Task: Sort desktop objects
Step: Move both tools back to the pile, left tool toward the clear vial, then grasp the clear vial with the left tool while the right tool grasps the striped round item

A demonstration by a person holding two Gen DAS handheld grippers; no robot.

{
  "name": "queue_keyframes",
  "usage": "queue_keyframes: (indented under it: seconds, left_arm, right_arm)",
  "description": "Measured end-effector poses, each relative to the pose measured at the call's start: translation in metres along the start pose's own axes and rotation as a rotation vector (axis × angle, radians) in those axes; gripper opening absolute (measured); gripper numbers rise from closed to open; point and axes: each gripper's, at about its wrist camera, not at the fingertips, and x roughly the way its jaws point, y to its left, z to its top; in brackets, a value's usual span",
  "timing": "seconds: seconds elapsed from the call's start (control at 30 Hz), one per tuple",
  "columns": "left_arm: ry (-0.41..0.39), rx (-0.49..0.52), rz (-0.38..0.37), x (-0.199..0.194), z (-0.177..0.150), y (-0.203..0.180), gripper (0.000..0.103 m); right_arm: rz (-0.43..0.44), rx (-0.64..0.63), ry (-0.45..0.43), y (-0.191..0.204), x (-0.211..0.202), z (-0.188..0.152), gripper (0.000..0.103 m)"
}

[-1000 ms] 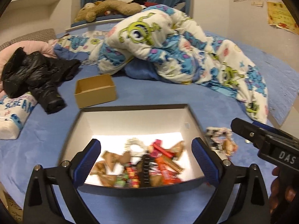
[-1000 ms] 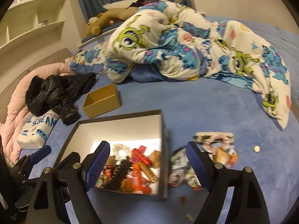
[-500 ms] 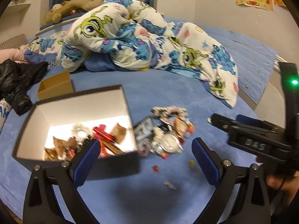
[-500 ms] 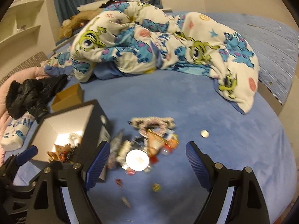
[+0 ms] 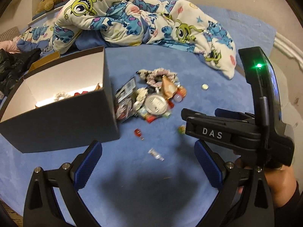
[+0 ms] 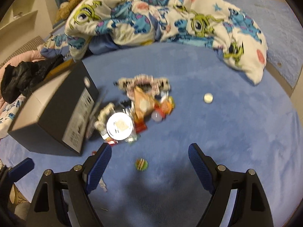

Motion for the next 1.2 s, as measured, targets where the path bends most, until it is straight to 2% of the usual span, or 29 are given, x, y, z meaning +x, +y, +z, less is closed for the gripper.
queue_keyframes:
  seconds: [0.2, 0.33, 0.5, 0.57, 0.6, 0.73, 0.77, 0.83, 1.07, 1.13, 1.2]
  left_arm:
    - [0.025, -0.072, 0.007, 0.008, -0.011, 0.022, 0.099]
    - [0.032, -0.069, 0.017, 0.012, -0.014, 0.027, 0.099]
    - [0.04, -0.068, 0.009, 0.014, -0.016, 0.025, 0.099]
    - [0.04, -0.066, 0.009, 0.015, -0.016, 0.025, 0.099]
    - [0.039, -0.068, 0.008, 0.015, -0.016, 0.025, 0.099]
    - [0.04, -0.079, 0.007, 0.016, -0.015, 0.026, 0.099]
    - [0.042, -0.081, 0.007, 0.016, -0.015, 0.026, 0.099]
    - [0.045, -0.08, -0.001, 0.018, -0.016, 0.025, 0.099]
    - [0.035, -0.084, -0.094, 0.028, -0.014, 0.013, 0.096]
    - [0.056, -0.073, -0.049, 0.038, -0.014, 0.011, 0.083]
    - [0.086, -0.066, -0.048, 0.051, -0.017, 0.01, 0.061]
  right_arm:
    - [-0.028, -0.01, 0.053, 0.007, 0.025, -0.018, 0.086]
    - [-0.037, -0.011, 0.093, 0.01, 0.043, -0.03, 0.086]
    - [-0.153, -0.111, 0.092, 0.028, 0.054, -0.041, 0.086]
    - [-0.173, -0.128, 0.084, 0.031, 0.055, -0.043, 0.085]
    - [-0.175, -0.122, 0.082, 0.031, 0.054, -0.043, 0.082]
    - [-0.191, -0.099, 0.067, 0.025, 0.048, -0.043, 0.049]
    - [-0.191, -0.091, 0.066, 0.023, 0.047, -0.042, 0.044]
    - [-0.189, -0.08, 0.062, 0.019, 0.045, -0.041, 0.02]
    - [-0.148, -0.045, 0.062, 0.013, 0.038, -0.037, 0.02]
    - [-0.155, -0.033, 0.06, 0.007, 0.036, -0.035, 0.02]
    - [-0.139, 0.006, 0.056, -0.005, 0.033, -0.033, 0.02]
